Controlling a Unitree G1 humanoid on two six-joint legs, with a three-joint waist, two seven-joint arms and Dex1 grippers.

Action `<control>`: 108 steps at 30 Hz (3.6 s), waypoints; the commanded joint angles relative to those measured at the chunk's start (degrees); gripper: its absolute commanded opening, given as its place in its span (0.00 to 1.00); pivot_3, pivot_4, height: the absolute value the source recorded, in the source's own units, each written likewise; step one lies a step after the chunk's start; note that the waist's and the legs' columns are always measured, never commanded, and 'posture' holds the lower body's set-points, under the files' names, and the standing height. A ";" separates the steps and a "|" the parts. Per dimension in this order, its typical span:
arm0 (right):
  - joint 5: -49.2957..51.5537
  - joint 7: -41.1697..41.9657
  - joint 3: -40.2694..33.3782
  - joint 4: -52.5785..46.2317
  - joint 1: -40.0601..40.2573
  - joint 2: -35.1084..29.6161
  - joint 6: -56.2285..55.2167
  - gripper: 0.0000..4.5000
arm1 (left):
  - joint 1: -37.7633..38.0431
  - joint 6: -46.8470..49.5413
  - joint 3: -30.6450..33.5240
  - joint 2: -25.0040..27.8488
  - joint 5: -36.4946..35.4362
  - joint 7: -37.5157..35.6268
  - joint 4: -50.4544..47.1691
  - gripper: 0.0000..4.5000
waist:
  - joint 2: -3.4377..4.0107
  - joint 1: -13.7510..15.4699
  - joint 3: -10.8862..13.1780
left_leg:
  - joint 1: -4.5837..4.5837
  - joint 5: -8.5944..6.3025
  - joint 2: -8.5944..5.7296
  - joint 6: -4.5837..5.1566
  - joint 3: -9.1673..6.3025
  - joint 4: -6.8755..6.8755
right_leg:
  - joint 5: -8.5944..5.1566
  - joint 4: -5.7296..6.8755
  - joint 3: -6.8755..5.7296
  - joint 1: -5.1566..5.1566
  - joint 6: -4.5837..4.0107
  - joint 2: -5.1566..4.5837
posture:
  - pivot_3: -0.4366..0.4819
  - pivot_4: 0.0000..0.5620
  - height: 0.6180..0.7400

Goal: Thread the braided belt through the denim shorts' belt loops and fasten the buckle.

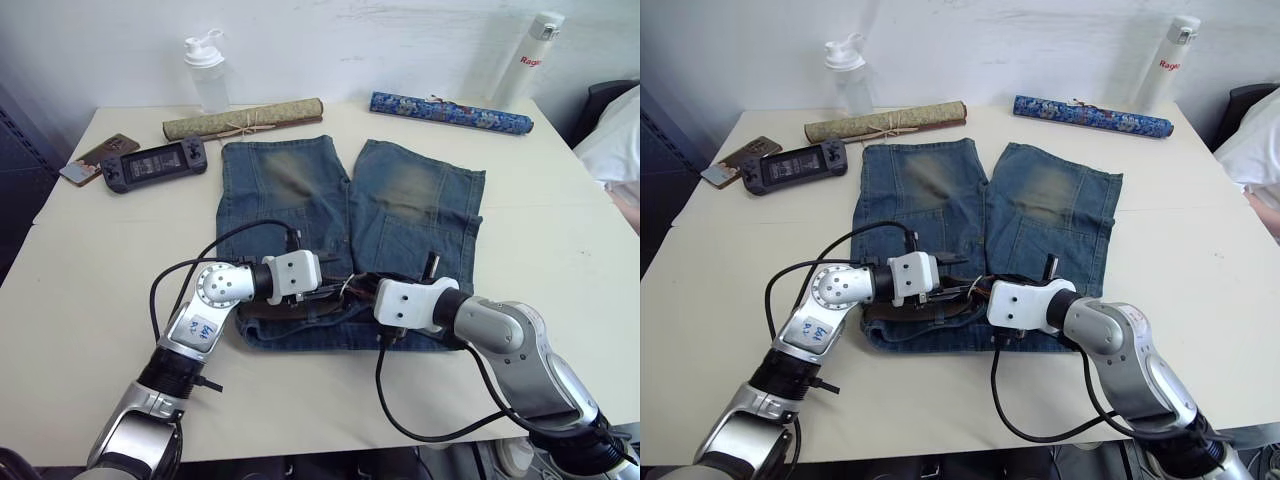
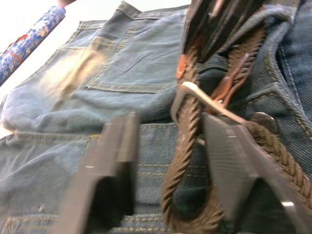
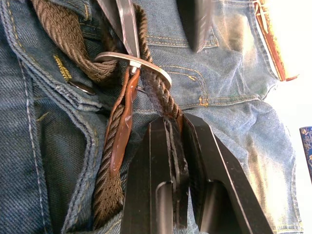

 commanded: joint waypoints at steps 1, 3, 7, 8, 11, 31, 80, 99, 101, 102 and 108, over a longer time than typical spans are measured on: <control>-1.07 -1.16 -1.52 -3.35 1.44 -0.10 0.81 0.00 | 2.09 8.20 6.99 2.99 -8.44 -1.20 -6.66 0.52 | 0.02 -0.26 0.01 | 0.01 0.00 0.00 0.00 0.00 -0.01 | 0.00 0.00 0.00 0.00 0.00 0.00 | 0.48 0.27 0.82; -1.33 -1.69 -1.84 -4.21 2.85 -0.01 1.13 0.00 | 4.30 15.70 11.07 5.08 -14.73 -2.19 -9.71 0.52 | 0.02 -0.70 0.01 | 0.01 0.00 0.02 -0.01 -0.01 -0.03 | 0.00 0.00 0.01 -0.01 0.00 -0.02 | 0.48 0.27 0.82; -2.00 -2.86 -2.07 -6.21 5.67 0.21 1.42 0.00 | 8.58 24.66 16.82 9.54 -22.17 -4.39 -11.19 0.52 | 0.02 -1.02 0.01 | 0.01 -0.01 0.01 -0.04 -0.04 -0.07 | -0.02 0.00 -0.01 0.00 0.02 -0.02 | 0.48 0.27 0.82; -2.13 -3.26 -2.10 -6.59 6.33 0.39 1.30 0.00 | 9.57 24.82 17.14 10.64 -22.50 -5.32 -10.98 0.52 | 0.02 -1.02 0.01 | 0.01 -0.01 0.00 -0.04 -0.04 -0.07 | -0.02 -0.04 -0.01 0.01 0.02 -0.03 | 0.48 0.27 0.82; -2.42 -3.72 -1.82 -7.36 7.51 0.54 1.35 0.00 | 11.29 25.47 16.24 12.64 -23.12 -7.54 -11.51 0.52 | 0.02 -0.96 0.01 | 0.01 -0.02 -0.04 -0.05 -0.04 -0.07 | -0.03 -0.05 -0.02 0.02 0.03 -0.08 | 0.48 0.27 0.82; 0.78 -10.20 -15.09 -10.45 22.89 -0.17 -8.29 0.00 | 21.54 5.46 1.65 19.98 -5.64 -10.73 7.15 0.52 | 0.72 -1.00 -0.66 | 0.33 -0.11 -0.05 -0.18 0.03 -0.50 | -0.09 -0.14 0.02 0.09 -0.06 -0.45 | 0.48 0.27 0.82; 29.89 3.66 -21.34 -18.67 23.52 0.93 8.60 0.95 | 30.26 7.86 19.66 20.97 -19.82 -4.30 -8.49 0.55 | 0.29 -1.39 -0.28 | 1.73 -0.21 0.29 -0.52 -0.08 -2.04 | -0.63 -0.61 0.29 0.97 -0.81 -0.29 | 0.48 0.27 0.82; 42.47 -0.62 -15.44 -15.80 17.32 3.23 19.93 0.95 | 40.43 25.34 34.90 21.74 -30.96 0.56 -24.34 0.55 | -0.13 -1.89 0.15 | 0.90 -0.06 0.21 -0.80 -0.16 -1.89 | -0.60 -0.63 0.18 0.29 -0.75 -0.30 | 0.48 0.27 0.82; 42.52 -0.86 -15.11 -15.53 17.34 2.77 19.55 0.95 | 38.99 22.26 35.13 20.95 -28.32 2.27 -23.80 0.55 | -0.14 -1.58 0.16 | 0.89 -0.05 0.18 -0.80 -0.15 -1.88 | -0.60 -0.62 0.19 0.27 -0.75 -0.30 | 0.48 0.27 0.82; 42.63 -0.93 -14.96 -15.54 17.55 2.52 19.46 0.95 | 39.25 19.72 34.80 20.99 -25.97 2.20 -23.93 0.55 | -0.18 -1.40 0.16 | 0.89 -0.06 0.18 -0.75 -0.15 -1.88 | -0.60 -0.61 0.18 0.27 -0.75 -0.31 | 0.48 0.27 0.82; 41.78 -1.82 -13.14 -15.15 19.32 1.37 18.07 0.95 | 41.90 6.94 31.47 19.68 -15.38 2.50 -25.56 0.55 | -0.18 -1.13 0.16 | 0.79 -0.07 0.16 -0.77 -0.10 -1.92 | -0.59 -0.66 0.22 0.17 -0.76 -0.34 | 0.48 0.27 0.82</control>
